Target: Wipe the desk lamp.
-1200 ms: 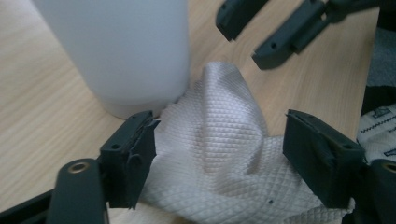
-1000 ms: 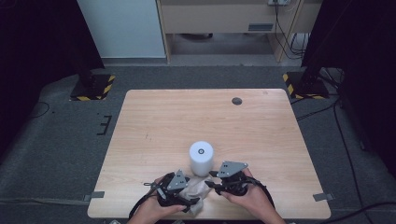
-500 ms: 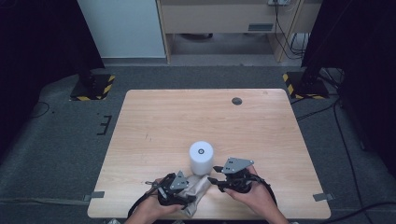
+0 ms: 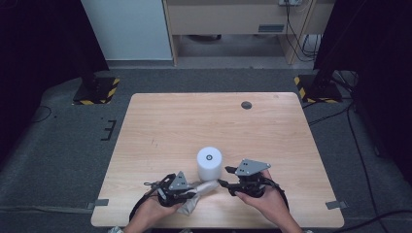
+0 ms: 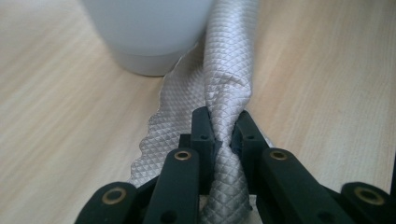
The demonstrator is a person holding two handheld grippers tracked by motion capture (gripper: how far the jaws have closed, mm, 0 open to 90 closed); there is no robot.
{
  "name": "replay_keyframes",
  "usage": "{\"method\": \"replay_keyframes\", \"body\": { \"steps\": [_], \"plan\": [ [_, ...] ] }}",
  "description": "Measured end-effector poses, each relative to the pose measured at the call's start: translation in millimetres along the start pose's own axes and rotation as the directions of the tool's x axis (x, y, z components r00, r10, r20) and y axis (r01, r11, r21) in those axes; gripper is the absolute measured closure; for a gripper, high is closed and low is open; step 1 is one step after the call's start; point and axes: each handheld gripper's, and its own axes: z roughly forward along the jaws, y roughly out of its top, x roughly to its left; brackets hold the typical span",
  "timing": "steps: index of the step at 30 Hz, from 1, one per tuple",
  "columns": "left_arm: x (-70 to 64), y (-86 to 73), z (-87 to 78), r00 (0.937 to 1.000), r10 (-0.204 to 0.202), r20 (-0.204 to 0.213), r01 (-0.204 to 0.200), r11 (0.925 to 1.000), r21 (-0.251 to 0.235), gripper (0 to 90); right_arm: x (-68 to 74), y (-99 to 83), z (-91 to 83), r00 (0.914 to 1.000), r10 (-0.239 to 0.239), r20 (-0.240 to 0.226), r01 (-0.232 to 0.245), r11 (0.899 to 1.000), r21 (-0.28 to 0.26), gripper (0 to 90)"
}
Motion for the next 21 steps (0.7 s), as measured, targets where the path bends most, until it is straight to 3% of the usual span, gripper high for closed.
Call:
{"method": "replay_keyframes", "body": {
  "steps": [5,12,21],
  "plan": [
    [16.2,-5.5,-14.5,0.9982,-0.039,-0.046,0.037,0.9985,-0.041,81.8,-0.3,11.4,1.0,0.9998,0.006,0.020,-0.005,1.000,-0.025,33.9],
    [21.2,-4.2,-24.5,0.9947,-0.053,-0.088,0.044,0.9936,-0.104,82.2,-4.1,26.6,11.6,0.9988,0.011,0.048,-0.010,1.000,-0.022,19.7],
    [22.5,-0.4,-33.6,0.9876,-0.067,-0.142,0.040,0.9824,-0.182,82.2,-6.1,45.4,28.7,0.9990,0.014,0.044,-0.013,1.000,-0.027,11.7]
  ]
}}
